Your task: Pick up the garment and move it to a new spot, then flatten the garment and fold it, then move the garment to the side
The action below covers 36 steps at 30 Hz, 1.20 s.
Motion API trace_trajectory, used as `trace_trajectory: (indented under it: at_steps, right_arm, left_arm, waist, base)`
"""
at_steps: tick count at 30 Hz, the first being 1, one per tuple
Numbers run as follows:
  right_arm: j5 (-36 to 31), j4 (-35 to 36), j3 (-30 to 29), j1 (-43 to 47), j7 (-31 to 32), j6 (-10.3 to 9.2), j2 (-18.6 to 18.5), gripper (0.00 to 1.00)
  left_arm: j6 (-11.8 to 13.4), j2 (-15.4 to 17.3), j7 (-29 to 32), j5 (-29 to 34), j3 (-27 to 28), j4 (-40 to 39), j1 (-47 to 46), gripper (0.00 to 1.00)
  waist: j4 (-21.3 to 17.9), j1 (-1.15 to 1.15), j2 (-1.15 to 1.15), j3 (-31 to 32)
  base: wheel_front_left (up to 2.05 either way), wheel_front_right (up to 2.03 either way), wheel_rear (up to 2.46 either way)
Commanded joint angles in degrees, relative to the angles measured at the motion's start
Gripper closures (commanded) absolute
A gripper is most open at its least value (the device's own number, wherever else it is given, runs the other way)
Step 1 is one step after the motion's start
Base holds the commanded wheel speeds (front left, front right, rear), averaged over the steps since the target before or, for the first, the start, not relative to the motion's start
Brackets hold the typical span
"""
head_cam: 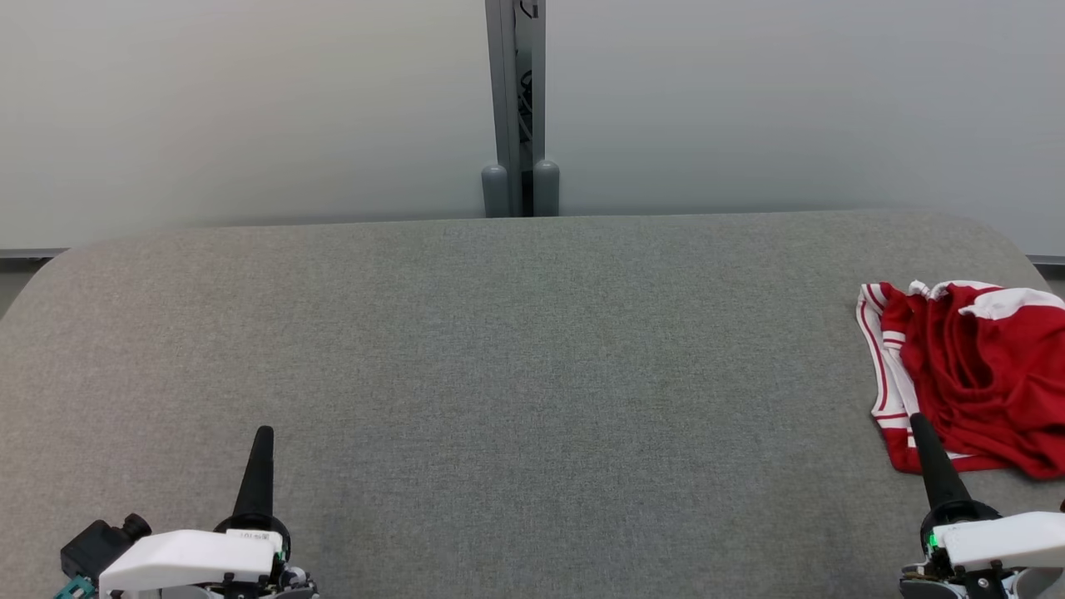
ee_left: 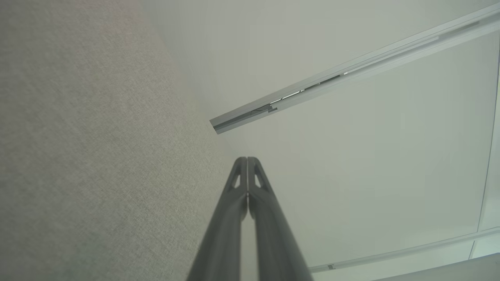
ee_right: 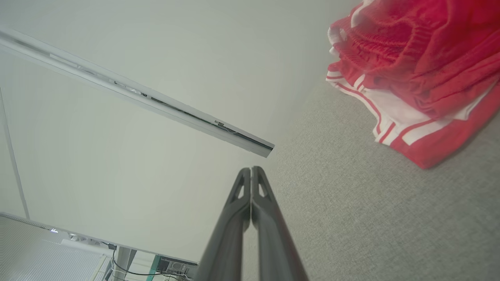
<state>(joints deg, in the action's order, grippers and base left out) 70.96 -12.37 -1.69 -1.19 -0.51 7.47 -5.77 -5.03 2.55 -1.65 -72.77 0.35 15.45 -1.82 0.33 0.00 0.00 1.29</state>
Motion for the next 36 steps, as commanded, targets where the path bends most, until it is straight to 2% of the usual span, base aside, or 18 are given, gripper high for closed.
trace_trajectory:
  at_steps: [1,36]
  right_arm:
    - [1.44,0.43,-0.56,-1.18,0.37,0.03,-0.60,1.00]
    - [19.08,0.82,-3.71,-2.14,4.73,0.04,-0.95,1.00]
  left_arm:
    - [-0.40,0.28,0.28,-1.28,0.33,-0.69,-1.91,1.00]
    - [-2.06,0.41,3.84,-15.29,1.11,-1.38,-4.05,1.00]
  waist:
    - [-0.01,0.00,0.00,-0.02]
    - [-0.23,0.00,0.00,-0.90]
  base:
    - [0.00,0.00,0.00]
    - [0.00,0.00,0.00]
